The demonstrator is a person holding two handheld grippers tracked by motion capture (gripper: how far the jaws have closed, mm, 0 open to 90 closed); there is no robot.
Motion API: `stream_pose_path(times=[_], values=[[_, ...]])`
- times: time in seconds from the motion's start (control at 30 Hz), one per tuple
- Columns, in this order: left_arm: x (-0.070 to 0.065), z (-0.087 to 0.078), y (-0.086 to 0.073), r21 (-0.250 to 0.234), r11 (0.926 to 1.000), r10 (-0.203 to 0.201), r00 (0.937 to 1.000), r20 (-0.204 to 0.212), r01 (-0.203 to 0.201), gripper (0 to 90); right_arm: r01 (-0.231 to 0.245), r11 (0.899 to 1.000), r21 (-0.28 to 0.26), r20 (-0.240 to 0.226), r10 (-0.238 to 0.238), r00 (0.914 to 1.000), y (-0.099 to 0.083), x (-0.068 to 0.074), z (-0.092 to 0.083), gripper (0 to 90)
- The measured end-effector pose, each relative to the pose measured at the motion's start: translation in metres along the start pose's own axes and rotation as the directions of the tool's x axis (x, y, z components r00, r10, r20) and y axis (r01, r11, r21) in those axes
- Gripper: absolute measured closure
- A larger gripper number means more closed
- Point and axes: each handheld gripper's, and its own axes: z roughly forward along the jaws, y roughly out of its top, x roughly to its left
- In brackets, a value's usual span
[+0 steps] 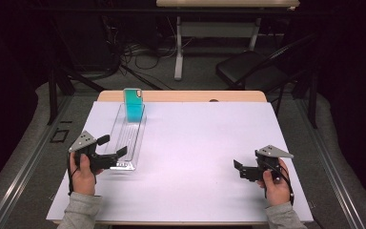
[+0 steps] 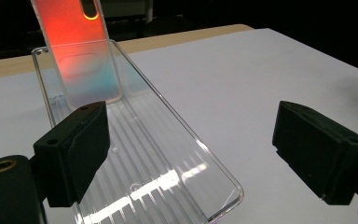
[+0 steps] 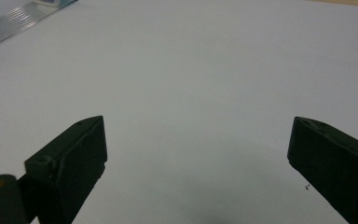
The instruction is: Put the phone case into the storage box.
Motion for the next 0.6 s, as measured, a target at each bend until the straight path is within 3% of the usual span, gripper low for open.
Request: stream_pose_path(times=[0.6], values=[[0.0035, -0.002, -0.0019, -0.008, 0.9999, -0.012, 0.9998, -0.014, 0.011, 11.2, 0.001, 1.0, 0.009, 0.009, -0.001, 1.0, -0.0024, 0.0005, 0.0023, 4.9]])
